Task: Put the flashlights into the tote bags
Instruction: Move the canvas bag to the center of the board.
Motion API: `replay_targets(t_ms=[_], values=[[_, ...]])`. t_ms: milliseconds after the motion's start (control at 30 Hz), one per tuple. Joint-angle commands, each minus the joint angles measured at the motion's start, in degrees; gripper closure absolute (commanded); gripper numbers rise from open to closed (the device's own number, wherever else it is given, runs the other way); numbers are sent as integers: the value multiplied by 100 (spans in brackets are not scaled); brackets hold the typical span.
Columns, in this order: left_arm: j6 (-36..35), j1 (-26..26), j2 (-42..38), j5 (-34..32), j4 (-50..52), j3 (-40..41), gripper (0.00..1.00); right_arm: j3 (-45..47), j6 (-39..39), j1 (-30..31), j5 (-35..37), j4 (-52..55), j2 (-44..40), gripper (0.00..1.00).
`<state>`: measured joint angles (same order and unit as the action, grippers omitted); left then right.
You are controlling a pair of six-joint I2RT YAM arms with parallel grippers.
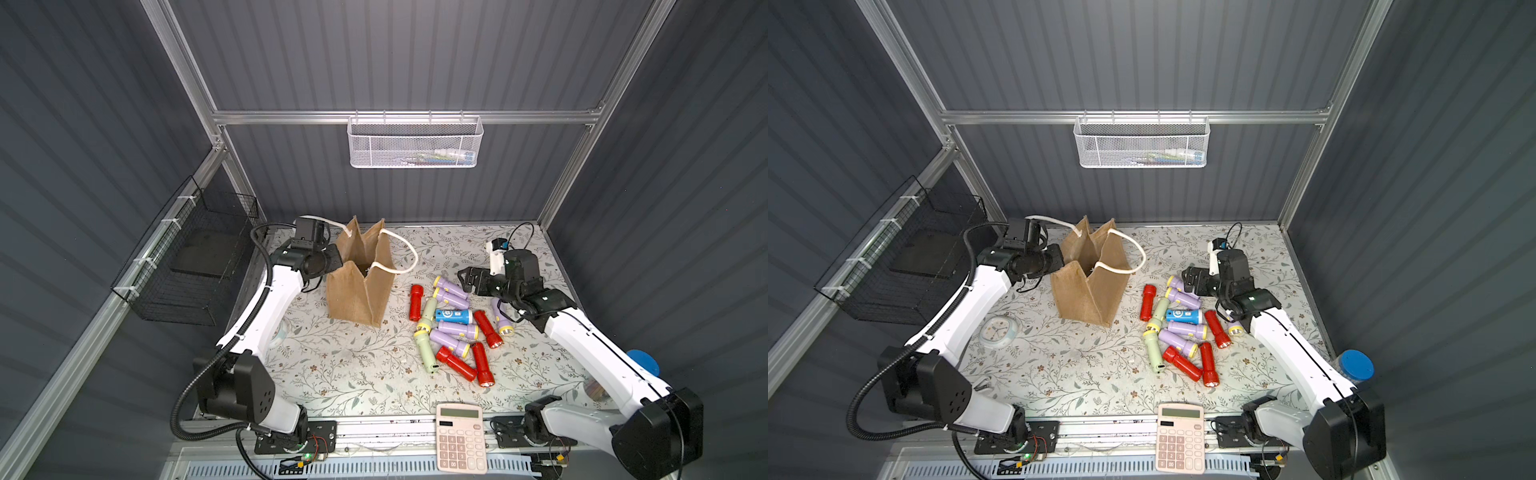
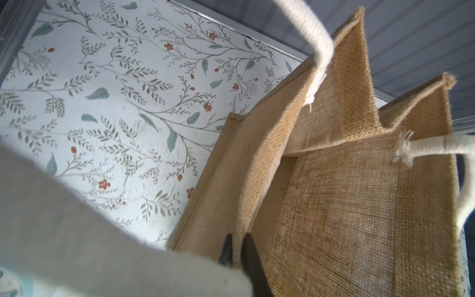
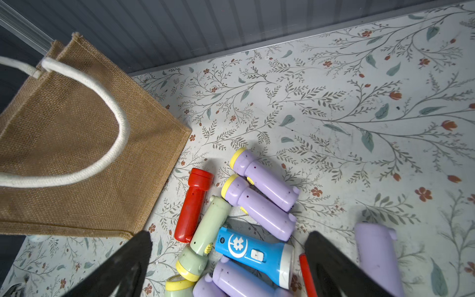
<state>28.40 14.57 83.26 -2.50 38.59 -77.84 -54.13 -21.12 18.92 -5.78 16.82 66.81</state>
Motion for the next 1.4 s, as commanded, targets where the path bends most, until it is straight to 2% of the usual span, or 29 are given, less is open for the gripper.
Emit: replay_targets(t_ms=[0, 167, 267, 300, 333, 400, 533, 600, 733, 900, 1067, 1200, 1267, 1367], values=[[565, 196, -595, -222, 287, 505, 100, 31, -178, 32, -64, 295, -178, 4], [1063, 581, -1228, -25, 397, 1021, 100, 203, -285, 30, -185, 380, -317, 1], [1101, 848, -1372, -69, 679, 1034, 93, 332, -305, 31, -301, 313, -516, 1], [1133, 942, -1423, -96, 783, 1034, 86, 362, -338, 34, -328, 313, -573, 1], [1163, 1004, -1480, -99, 856, 1034, 75, 388, -335, 33, -372, 311, -616, 1], [1185, 1073, -1632, -131, 1006, 1049, 62, 427, -331, 33, -464, 305, -701, 1], [1008, 1074, -1865, -481, 1392, 867, 48, 378, -560, 28, -236, 513, -791, 1], [901, 1074, -1873, -603, 1617, 721, 44, 384, -513, 25, -254, 664, -829, 1], [533, 1077, -1726, -848, 2316, 157, 39, 580, -209, 26, -776, 355, -1056, 1], [-282, 1074, -1256, -583, 2865, -875, 38, 913, -495, -142, -529, 63, -1260, 1], [-1000, 1074, -745, -504, 2786, -1408, 38, 1011, -801, -264, -382, 85, -1488, 1], [-1223, 1074, -224, -448, 2754, -1702, 38, 1245, -1178, -394, -222, 84, -1739, 1], [-1329, 1074, -17, -344, 2687, -1788, 38, 1378, -1502, -447, 79, 185, -1831, 1], [-1458, 1074, 322, -269, 2659, -2023, 38, 1687, -1220, -563, -49, -12, -1998, 1]])
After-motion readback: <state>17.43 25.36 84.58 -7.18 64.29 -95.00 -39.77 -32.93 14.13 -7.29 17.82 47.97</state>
